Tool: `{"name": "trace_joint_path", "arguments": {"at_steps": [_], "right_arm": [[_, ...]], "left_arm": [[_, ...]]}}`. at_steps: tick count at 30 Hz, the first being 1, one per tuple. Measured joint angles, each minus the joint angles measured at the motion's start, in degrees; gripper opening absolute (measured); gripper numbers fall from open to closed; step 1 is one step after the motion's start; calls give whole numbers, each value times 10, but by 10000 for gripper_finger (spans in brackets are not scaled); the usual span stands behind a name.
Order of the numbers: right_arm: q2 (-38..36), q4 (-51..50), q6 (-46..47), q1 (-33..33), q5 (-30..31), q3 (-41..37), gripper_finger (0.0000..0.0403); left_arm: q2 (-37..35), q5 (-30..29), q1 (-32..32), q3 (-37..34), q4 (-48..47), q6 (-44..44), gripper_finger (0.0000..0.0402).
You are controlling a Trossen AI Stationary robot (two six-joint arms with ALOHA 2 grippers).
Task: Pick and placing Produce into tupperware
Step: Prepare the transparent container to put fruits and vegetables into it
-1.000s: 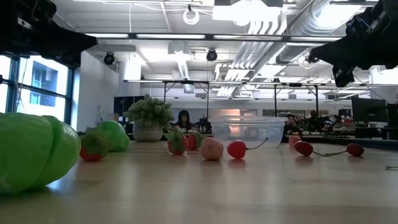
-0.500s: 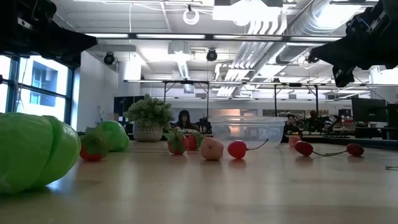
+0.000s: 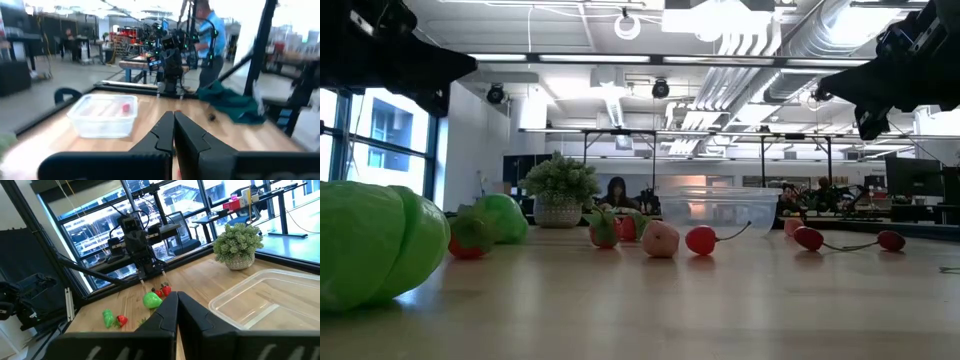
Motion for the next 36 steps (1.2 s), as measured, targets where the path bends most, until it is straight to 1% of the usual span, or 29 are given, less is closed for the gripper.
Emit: {"name": "trace_joint_path", "arguments": {"at_steps": [4, 6, 10, 13, 17, 19, 24, 29, 31, 33, 36], "right_arm": [[0, 0, 0, 0, 0, 0, 0], [0, 0, 0, 0, 0, 0, 0], [0, 3, 4, 0, 1, 0, 0], [0, 40, 71, 0, 2, 0, 0], [0, 99, 206, 0, 9, 0, 0], [0, 129, 232, 0, 32, 0, 0], [0, 186, 266, 0, 80, 0, 0], [0, 241, 274, 0, 118, 0, 0], [0, 274, 272, 0, 132, 0, 0], [0, 315, 249, 0, 138, 0, 0], [0, 359, 200, 0, 122, 0, 0]], "left_arm": [[0, -3, 0, 0, 15, -92, 3], [0, -3, 0, 0, 31, -121, 3], [0, -3, 0, 0, 73, -139, 3], [0, -3, 0, 0, 126, -138, 3], [0, -11, 0, 0, 209, -94, 3], [0, -30, 0, 0, 236, -65, 3], [0, -65, 0, 0, 269, -31, 3], [0, -72, 0, 0, 293, -14, 3], [0, -63, 0, 0, 322, 16, 3], [0, -48, 0, 2, 357, 49, 3], [0, -22, 0, 28, 361, 117, 3]]}}
